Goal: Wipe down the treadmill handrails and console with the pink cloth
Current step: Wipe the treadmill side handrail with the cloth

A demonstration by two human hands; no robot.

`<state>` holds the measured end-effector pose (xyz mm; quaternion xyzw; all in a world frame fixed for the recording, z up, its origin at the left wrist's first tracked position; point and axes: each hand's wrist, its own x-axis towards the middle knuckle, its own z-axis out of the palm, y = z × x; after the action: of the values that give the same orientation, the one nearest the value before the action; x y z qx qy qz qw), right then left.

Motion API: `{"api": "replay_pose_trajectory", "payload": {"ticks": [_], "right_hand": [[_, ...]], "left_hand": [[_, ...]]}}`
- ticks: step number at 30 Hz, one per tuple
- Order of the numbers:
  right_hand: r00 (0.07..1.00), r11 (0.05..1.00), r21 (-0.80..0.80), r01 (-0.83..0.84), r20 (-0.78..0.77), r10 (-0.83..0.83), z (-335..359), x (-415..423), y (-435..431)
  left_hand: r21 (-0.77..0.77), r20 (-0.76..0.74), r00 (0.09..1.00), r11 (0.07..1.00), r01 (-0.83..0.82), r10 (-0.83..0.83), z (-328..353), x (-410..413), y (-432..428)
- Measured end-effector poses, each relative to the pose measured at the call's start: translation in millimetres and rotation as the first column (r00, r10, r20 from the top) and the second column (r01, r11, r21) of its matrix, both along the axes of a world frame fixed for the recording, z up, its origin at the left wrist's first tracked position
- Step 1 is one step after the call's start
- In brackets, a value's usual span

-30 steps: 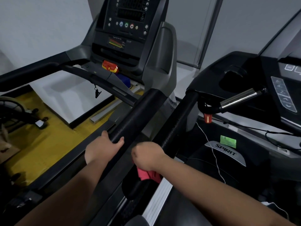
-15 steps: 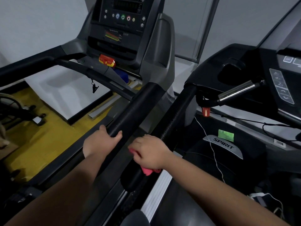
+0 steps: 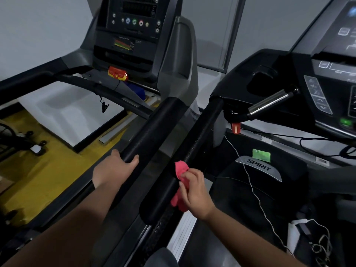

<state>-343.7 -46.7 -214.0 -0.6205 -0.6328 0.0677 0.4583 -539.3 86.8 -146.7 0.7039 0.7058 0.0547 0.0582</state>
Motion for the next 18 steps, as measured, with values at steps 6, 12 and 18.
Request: {"api": "replay_pose_trajectory", "payload": {"ticks": [6,12,18], "right_hand": [[0.984,0.993,-0.022,0.118,0.139,-0.114,29.6,-22.5,19.9],[0.984,0.984,-0.037,0.174,0.036,-0.173,20.7,-36.7,17.0],[0.937,0.986,-0.101,0.130,-0.312,-0.155,7.6,-28.8,8.2]], "left_hand": [[-0.001,0.013,1.000,1.000,-0.002,0.002,-3.5,-0.3,3.0],[-0.006,0.034,0.999,1.000,-0.016,0.016,-6.4,-2.4,4.5],[-0.007,0.052,0.998,1.000,-0.022,0.022,-5.4,0.3,4.9]]}}
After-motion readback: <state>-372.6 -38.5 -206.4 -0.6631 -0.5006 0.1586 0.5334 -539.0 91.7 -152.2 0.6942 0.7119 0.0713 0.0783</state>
